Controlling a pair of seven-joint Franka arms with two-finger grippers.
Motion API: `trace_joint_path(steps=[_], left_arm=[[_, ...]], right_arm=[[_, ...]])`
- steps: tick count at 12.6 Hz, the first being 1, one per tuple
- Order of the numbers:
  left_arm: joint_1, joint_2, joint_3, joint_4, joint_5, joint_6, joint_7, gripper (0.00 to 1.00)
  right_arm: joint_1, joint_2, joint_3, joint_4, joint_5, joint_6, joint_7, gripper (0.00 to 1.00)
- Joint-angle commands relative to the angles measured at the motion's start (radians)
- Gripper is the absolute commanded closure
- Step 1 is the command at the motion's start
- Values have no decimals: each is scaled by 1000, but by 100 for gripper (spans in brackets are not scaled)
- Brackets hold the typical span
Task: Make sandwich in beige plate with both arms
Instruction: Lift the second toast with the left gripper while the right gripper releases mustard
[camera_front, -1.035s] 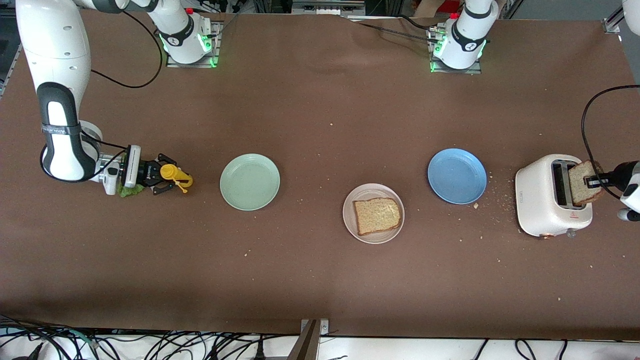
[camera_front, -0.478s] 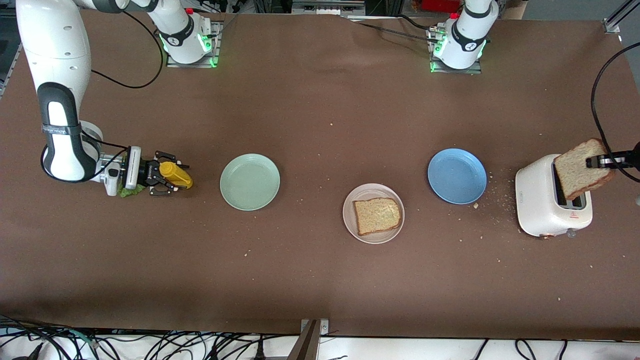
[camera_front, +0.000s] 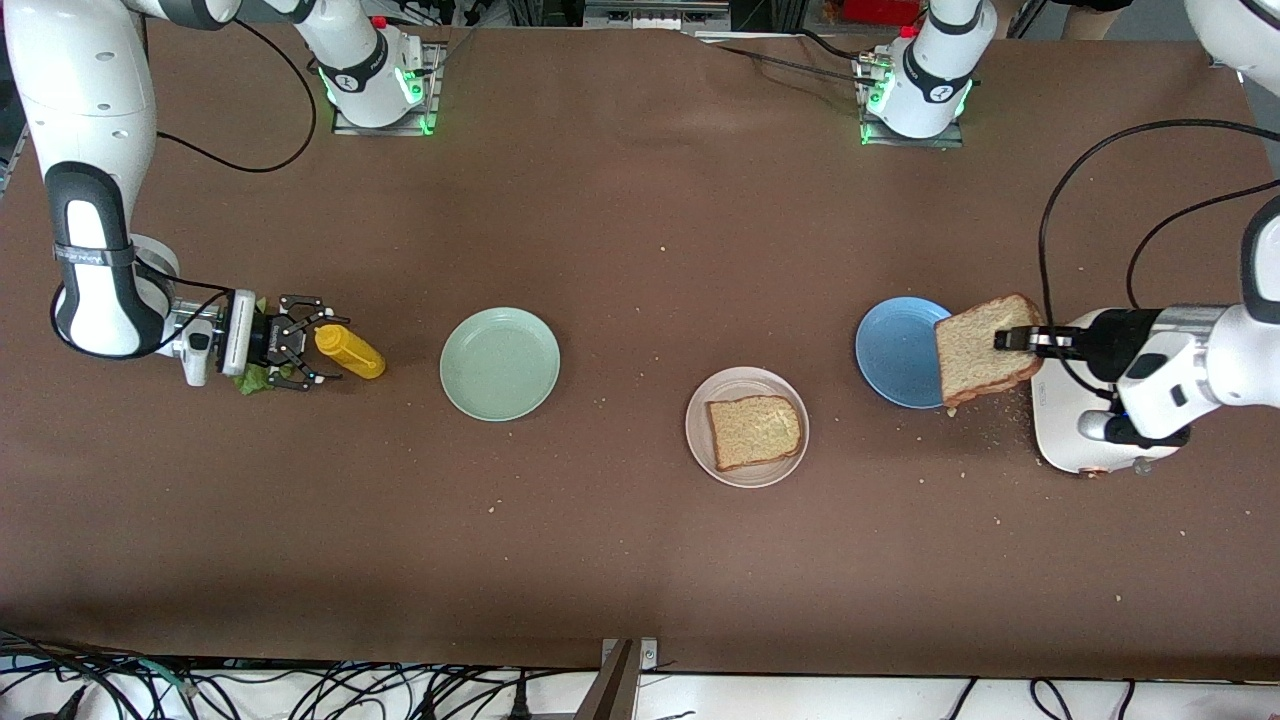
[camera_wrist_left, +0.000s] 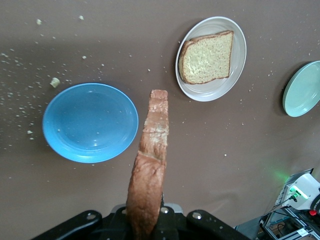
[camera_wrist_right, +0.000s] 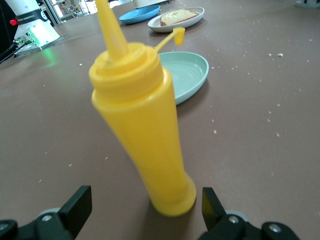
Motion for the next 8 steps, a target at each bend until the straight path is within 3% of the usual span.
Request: trace_joint_path(steps=[1,6,8], left_arm=[[8,6,7,18,-25,-10,-28,100],[20,35,14,20,-14,-7,-28,100],[23,35,20,20,-13,27,-34,100]], right_arm=[[-30,-13,-25,45,-95,-20,74,2],[-18,-71,-94,230,-330,-51,429,2],[-1,-149,-96,289,-484,-51,659,2]])
